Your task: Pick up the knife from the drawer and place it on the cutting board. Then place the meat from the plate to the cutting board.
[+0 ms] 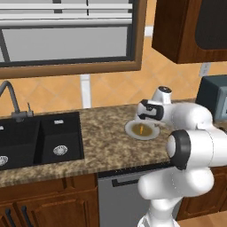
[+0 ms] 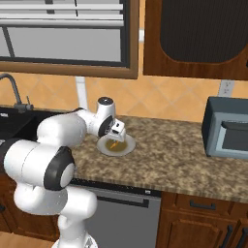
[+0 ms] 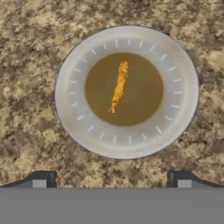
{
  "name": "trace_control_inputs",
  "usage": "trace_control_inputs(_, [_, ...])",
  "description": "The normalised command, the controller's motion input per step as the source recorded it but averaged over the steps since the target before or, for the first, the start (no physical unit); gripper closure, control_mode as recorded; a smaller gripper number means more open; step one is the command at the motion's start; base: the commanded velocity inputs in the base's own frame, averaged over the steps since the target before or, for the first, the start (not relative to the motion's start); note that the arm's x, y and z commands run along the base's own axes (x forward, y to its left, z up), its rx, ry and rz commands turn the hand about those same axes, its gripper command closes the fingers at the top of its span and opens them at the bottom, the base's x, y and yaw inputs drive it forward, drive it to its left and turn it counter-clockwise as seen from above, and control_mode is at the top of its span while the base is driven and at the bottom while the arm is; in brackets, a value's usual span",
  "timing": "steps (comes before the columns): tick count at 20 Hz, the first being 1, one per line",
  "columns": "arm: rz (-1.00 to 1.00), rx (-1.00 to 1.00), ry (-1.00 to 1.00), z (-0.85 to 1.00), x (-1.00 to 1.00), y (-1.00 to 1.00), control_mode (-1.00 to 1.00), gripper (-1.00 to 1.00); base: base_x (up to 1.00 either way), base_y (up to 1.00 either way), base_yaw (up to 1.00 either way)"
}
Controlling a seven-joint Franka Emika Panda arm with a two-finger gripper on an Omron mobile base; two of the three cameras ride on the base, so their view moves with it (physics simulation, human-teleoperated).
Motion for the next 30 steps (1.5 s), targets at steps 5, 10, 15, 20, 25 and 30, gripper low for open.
trace_control_inputs(5, [0.00,0.00,0.00,-0.31,0.55,0.00,-1.00,-1.00,0.00,0.00,0.00])
trace_control_inputs(10, [0.00,0.00,0.00,-0.25,0.37,0.00,-1.00,-1.00,0.00,0.00,0.00])
trace_control_inputs(15, [0.00,0.00,0.00,-0.30,0.27,0.00,-1.00,-1.00,0.00,0.00,0.00])
trace_control_inputs(20, [0.00,0.00,0.00,-0.28,0.25,0.00,-1.00,-1.00,0.00,0.00,0.00])
trace_control_inputs(25, [0.00,0.00,0.00,-0.21,0.26,0.00,-1.00,-1.00,0.00,0.00,0.00])
trace_control_inputs(30, [0.00,0.00,0.00,-0.23,0.21,-0.01,-1.00,-1.00,0.00,0.00,0.00])
